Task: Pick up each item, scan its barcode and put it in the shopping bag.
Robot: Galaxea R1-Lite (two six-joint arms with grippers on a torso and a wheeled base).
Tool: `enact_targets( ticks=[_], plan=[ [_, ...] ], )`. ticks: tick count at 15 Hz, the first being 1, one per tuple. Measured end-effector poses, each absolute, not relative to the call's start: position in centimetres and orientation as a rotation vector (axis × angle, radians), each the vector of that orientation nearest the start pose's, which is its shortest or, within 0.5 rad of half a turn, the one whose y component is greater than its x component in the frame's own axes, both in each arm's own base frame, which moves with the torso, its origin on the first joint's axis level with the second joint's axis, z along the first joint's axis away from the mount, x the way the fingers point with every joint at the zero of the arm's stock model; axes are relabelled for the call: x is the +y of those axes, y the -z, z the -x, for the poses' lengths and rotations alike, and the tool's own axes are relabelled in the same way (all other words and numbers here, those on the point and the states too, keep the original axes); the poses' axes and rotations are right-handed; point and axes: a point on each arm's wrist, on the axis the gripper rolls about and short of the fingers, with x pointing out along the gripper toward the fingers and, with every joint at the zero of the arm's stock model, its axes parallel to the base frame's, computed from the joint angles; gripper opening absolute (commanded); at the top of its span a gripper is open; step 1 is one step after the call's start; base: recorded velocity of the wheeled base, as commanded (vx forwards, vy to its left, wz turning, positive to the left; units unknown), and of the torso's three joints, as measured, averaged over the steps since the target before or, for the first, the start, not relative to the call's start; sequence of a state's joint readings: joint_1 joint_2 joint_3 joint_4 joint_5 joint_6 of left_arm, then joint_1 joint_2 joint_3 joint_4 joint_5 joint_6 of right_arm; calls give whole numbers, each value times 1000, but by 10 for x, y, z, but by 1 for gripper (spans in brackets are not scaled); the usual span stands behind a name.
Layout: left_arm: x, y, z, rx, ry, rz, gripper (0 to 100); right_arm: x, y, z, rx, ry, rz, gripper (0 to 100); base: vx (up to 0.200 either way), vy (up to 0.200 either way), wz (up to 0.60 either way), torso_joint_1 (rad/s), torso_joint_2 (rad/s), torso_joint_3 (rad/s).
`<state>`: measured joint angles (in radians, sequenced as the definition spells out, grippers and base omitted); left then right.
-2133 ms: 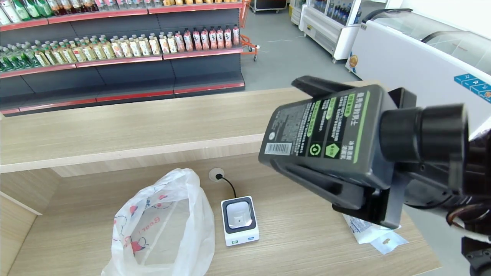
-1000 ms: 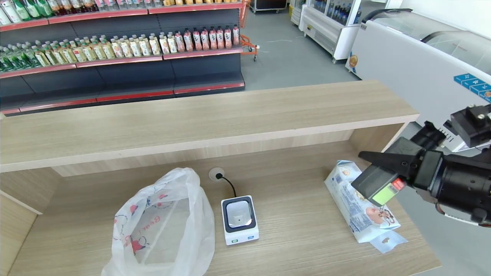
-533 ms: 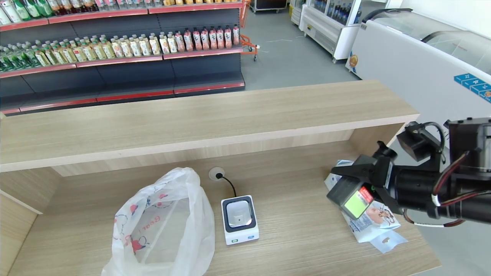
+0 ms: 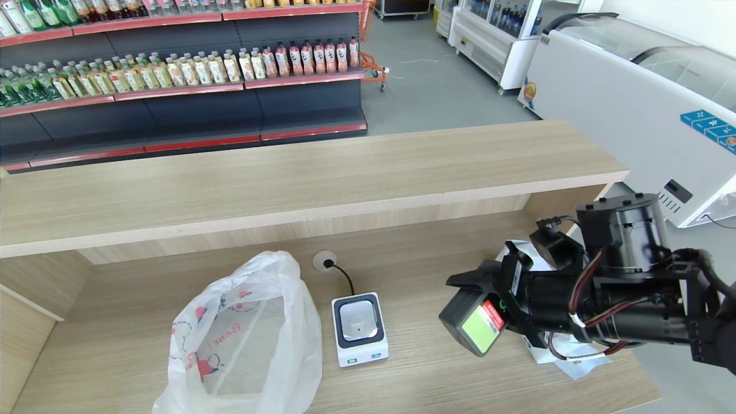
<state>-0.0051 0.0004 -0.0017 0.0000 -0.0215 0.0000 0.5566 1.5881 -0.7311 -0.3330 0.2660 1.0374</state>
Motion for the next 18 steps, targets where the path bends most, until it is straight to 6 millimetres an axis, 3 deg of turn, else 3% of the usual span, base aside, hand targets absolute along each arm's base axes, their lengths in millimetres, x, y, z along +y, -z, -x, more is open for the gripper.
enact_targets(
  ticks=[5,13,18],
  plan=[
    [0,-76,23,-1,26,0,100,153,-178,-224,912,-404,-846,0,0,0,0,0,0,0],
    [0,-76,23,-1,26,0,100,150,-184,-203,912,-487,-668,0,0,0,0,0,0,0],
    [0,-76,23,-2,26,0,100,146,-185,-200,896,-509,-629,0,0,0,600,0,2,3]
  ],
)
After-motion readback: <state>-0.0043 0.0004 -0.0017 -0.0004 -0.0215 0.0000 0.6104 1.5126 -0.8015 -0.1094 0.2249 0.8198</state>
